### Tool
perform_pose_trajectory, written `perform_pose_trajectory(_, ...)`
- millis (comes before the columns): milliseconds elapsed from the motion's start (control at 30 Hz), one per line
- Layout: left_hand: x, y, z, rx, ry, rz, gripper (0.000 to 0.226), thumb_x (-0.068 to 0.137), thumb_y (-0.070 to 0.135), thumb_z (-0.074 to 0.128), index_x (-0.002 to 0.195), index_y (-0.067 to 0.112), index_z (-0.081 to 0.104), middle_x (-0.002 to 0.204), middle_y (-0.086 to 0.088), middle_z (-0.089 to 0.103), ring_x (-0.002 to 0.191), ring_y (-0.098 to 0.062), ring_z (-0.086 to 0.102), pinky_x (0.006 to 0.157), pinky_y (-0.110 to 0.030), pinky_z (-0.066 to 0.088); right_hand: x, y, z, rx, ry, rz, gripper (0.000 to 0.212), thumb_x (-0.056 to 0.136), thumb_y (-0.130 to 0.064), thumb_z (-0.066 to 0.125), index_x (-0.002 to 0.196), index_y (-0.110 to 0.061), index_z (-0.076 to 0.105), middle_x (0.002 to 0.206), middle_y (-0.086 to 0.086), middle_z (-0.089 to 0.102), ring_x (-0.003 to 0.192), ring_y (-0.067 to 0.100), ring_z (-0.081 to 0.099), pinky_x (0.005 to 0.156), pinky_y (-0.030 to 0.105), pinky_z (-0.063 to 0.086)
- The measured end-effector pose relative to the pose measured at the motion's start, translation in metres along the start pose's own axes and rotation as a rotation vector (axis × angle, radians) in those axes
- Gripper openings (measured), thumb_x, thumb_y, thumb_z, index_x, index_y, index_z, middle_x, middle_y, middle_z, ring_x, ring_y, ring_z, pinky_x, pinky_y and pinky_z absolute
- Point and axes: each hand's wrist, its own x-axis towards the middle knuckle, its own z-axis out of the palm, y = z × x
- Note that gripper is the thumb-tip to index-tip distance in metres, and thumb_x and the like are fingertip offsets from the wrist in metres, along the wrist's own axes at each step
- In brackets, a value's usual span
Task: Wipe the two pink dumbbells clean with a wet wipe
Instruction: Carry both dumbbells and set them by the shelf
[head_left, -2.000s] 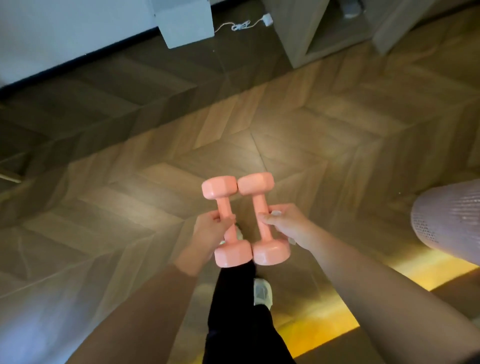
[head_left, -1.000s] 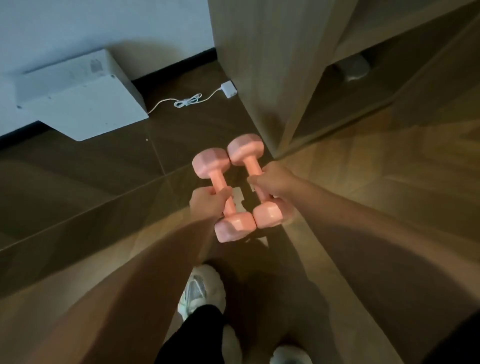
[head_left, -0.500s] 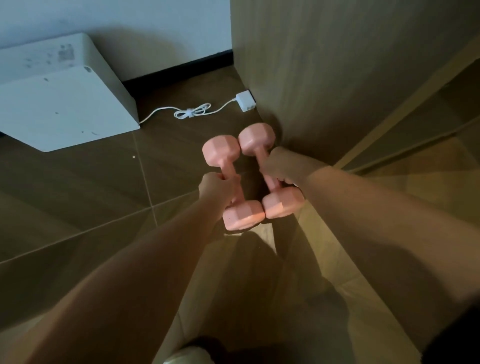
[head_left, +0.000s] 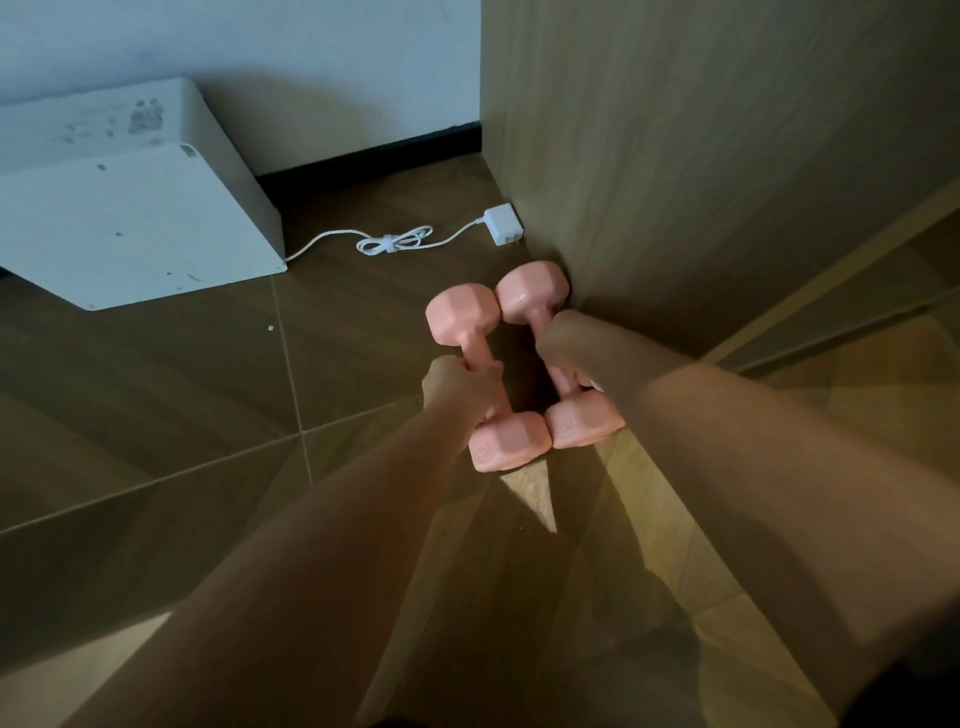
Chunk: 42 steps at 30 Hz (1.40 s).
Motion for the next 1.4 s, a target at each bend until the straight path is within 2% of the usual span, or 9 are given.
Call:
perform_pose_trajectory(133, 0.007, -0.005, 0.004, 0.033, 0.009, 0.019, 0.035, 0.096, 0.035, 0.065, 0.115, 0.006, 0.064, 0.103, -0.014, 0.069, 0.090, -0.030, 0.070, 0.084, -0.045, 0.060, 0.011, -0.002, 0.010, -0.105, 0.088, 0.033, 0.026, 0.103, -0.018, 0.043, 0.120, -0.002, 0.055, 0.103, 0.018, 0.055, 0.094, 0.032, 0.054, 0.068, 0.036, 0.038)
perform_pose_trajectory(300, 0.010, -0.004, 0.005, 0.045, -0.002, 0.022, 0.036, 0.097, 0.037, 0.062, 0.114, 0.005, 0.063, 0.103, -0.013, 0.069, 0.091, -0.029, 0.069, 0.082, -0.041, 0.059, 0.019, -0.001, 0.012, -0.129, 0.124, 0.029, 0.018, 0.102, -0.018, 0.046, 0.089, -0.006, 0.048, 0.080, 0.013, 0.046, 0.089, 0.028, 0.050, 0.075, 0.036, 0.039)
perform_pose_trajectory(433, 0.009, -0.001, 0.003, 0.034, -0.063, 0.006, 0.035, 0.100, 0.030, 0.057, 0.125, 0.005, 0.060, 0.102, -0.012, 0.065, 0.089, -0.027, 0.065, 0.086, -0.040, 0.057, 0.015, 0.004, 0.008, -0.144, 0.147, -0.053, 0.026, 0.101, -0.018, 0.048, 0.122, -0.004, 0.055, 0.084, 0.011, 0.051, 0.078, 0.027, 0.055, 0.062, 0.031, 0.039)
perform_pose_trajectory(633, -0.009, 0.002, -0.004, 0.188, -0.140, 0.104, 0.045, 0.099, 0.025, 0.056, 0.140, 0.009, 0.045, 0.115, -0.010, 0.062, 0.101, -0.026, 0.063, 0.091, -0.041, 0.053, -0.019, 0.024, 0.004, -0.369, 0.276, -0.296, 0.004, 0.093, -0.012, 0.052, 0.094, -0.009, 0.050, 0.070, 0.002, 0.046, 0.069, 0.023, 0.054, 0.056, 0.030, 0.036)
perform_pose_trajectory(767, -0.039, -0.018, -0.015, 0.291, -0.300, 0.352, 0.078, 0.085, 0.037, 0.065, 0.151, 0.017, 0.028, 0.098, 0.008, 0.060, 0.074, 0.003, 0.059, 0.061, -0.011, 0.045, -0.041, 0.044, 0.005, -0.599, 0.139, -0.366, 0.064, 0.090, -0.018, 0.053, 0.145, -0.024, 0.022, 0.090, 0.001, 0.057, 0.075, 0.023, 0.057, 0.063, 0.034, 0.045)
perform_pose_trajectory(833, -0.047, -0.032, -0.017, 0.465, -0.351, 0.443, 0.084, 0.084, 0.038, 0.073, 0.153, 0.016, 0.029, 0.130, -0.001, 0.058, 0.098, 0.002, 0.060, 0.078, -0.006, 0.047, -0.049, 0.050, 0.007, -0.716, 0.061, -0.327, 0.053, 0.095, -0.020, 0.051, 0.145, -0.026, 0.035, 0.115, 0.001, 0.057, 0.097, 0.025, 0.059, 0.078, 0.035, 0.051)
perform_pose_trajectory(967, -0.049, -0.039, -0.010, 0.673, -0.253, 0.524, 0.070, 0.087, 0.025, 0.074, 0.148, 0.022, 0.039, 0.152, -0.009, 0.042, 0.135, -0.027, 0.045, 0.111, -0.039, 0.039, -0.056, 0.062, 0.010, -0.798, 0.072, -0.303, 0.035, 0.096, -0.011, 0.055, 0.128, -0.024, 0.049, 0.123, 0.006, 0.049, 0.104, 0.029, 0.058, 0.091, 0.043, 0.053)
perform_pose_trajectory(1200, -0.049, -0.036, -0.006, 0.628, -0.194, 0.546, 0.059, 0.091, 0.018, 0.069, 0.145, 0.020, 0.045, 0.148, -0.008, 0.048, 0.134, -0.026, 0.047, 0.109, -0.036, 0.038, -0.073, 0.062, 0.006, -0.805, 0.049, -0.318, 0.037, 0.105, -0.021, 0.036, 0.141, -0.022, 0.038, 0.137, 0.011, 0.040, 0.119, 0.037, 0.050, 0.102, 0.048, 0.045)
perform_pose_trajectory(1400, -0.052, -0.038, -0.006, 0.631, -0.219, 0.530, 0.058, 0.094, 0.017, 0.065, 0.147, 0.020, 0.043, 0.149, -0.010, 0.045, 0.134, -0.029, 0.046, 0.111, -0.039, 0.040, -0.069, 0.086, 0.007, -0.663, 0.155, -0.461, 0.044, 0.100, -0.017, 0.051, 0.142, -0.023, 0.041, 0.138, 0.007, 0.044, 0.115, 0.029, 0.056, 0.097, 0.040, 0.049)
